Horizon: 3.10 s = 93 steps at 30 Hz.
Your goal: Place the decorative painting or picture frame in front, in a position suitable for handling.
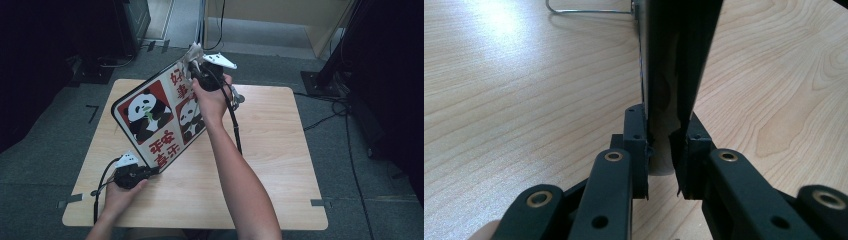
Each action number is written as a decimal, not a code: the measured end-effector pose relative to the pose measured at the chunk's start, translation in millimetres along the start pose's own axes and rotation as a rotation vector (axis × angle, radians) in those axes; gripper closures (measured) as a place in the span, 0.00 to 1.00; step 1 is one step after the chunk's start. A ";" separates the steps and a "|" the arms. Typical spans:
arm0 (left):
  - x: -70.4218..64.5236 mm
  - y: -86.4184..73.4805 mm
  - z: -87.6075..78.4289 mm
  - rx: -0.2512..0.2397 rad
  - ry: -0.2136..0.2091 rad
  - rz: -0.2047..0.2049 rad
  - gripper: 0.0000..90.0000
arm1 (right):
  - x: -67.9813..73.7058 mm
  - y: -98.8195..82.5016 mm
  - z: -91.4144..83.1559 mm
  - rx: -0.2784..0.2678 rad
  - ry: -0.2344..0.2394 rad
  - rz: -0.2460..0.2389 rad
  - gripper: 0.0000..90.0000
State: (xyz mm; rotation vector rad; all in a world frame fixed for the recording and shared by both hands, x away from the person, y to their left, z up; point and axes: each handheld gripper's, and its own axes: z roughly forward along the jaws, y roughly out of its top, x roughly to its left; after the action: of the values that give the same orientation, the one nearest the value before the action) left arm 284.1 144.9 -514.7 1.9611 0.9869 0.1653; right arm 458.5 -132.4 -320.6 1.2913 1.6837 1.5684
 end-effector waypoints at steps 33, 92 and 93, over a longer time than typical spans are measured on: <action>-0.8 -0.2 0.2 0.001 -0.002 0.006 0.88 | -52.5 -148.8 -7.9 0.270 -0.086 0.184 0.89; -1.7 -0.1 0.8 -0.001 -0.001 0.011 0.88 | 5.4 -83.9 -5.6 0.161 -0.087 0.252 0.90; -1.5 -0.1 0.7 0.001 0.000 0.013 0.88 | 2.1 -88.6 -5.3 0.167 -0.094 0.275 0.90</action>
State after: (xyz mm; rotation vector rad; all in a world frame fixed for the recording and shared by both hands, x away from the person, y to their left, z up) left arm 283.3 143.4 -514.8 1.9693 0.9744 0.1724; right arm 426.6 -123.1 -402.9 1.7173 1.6622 1.5121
